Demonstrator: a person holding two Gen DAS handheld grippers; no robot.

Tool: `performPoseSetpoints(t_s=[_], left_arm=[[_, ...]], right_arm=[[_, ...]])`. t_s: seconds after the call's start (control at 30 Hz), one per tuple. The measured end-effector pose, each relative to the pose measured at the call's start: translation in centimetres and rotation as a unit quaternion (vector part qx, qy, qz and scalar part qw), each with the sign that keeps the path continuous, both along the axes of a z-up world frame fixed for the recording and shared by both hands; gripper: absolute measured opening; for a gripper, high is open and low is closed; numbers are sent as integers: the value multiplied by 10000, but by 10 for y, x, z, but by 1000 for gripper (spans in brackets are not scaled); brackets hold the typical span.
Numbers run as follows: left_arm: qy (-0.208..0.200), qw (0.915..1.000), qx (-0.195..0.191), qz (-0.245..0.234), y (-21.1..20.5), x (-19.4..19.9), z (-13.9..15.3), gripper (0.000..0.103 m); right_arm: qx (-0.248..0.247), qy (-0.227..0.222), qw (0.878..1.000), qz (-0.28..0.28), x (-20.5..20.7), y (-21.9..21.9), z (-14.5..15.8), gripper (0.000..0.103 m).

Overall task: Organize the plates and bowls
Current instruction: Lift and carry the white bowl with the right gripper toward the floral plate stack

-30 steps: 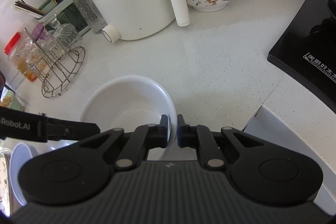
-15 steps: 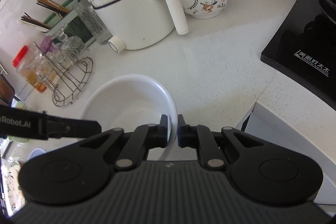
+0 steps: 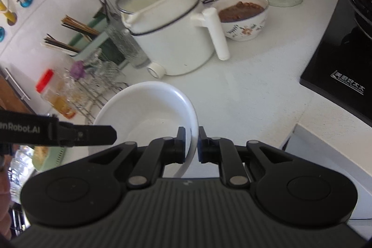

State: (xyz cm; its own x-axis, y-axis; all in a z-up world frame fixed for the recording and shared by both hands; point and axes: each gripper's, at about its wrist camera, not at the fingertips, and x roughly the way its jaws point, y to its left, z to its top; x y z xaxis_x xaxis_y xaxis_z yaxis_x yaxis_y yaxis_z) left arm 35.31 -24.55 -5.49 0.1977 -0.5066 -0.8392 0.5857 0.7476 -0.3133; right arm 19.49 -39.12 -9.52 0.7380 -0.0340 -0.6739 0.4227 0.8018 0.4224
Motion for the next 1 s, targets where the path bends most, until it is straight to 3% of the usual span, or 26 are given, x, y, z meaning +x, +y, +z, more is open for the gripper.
performPoseSetpoints(t_s=[0.33, 0.43, 0.6, 0.87, 1.0], left_arm=[[-82, 9984, -470, 310, 42, -5, 40, 31], [-178, 9971, -551, 503, 55, -8, 47, 36], [-261, 9930, -653, 954, 83, -10, 52, 41], [-320, 9833, -850, 1575, 135, -13, 55, 41], [-293, 9815, -882, 1673, 159, -16, 47, 41]], right_arm=[[-84, -235, 9986, 474, 6, 15, 38, 14], [-66, -324, 9971, 679, 13, 21, 48, 14], [225, -366, 9938, 1028, 27, 36, 49, 14], [194, -219, 9863, 1621, 45, 72, 54, 14], [433, -197, 9839, 1722, 47, 86, 46, 14]])
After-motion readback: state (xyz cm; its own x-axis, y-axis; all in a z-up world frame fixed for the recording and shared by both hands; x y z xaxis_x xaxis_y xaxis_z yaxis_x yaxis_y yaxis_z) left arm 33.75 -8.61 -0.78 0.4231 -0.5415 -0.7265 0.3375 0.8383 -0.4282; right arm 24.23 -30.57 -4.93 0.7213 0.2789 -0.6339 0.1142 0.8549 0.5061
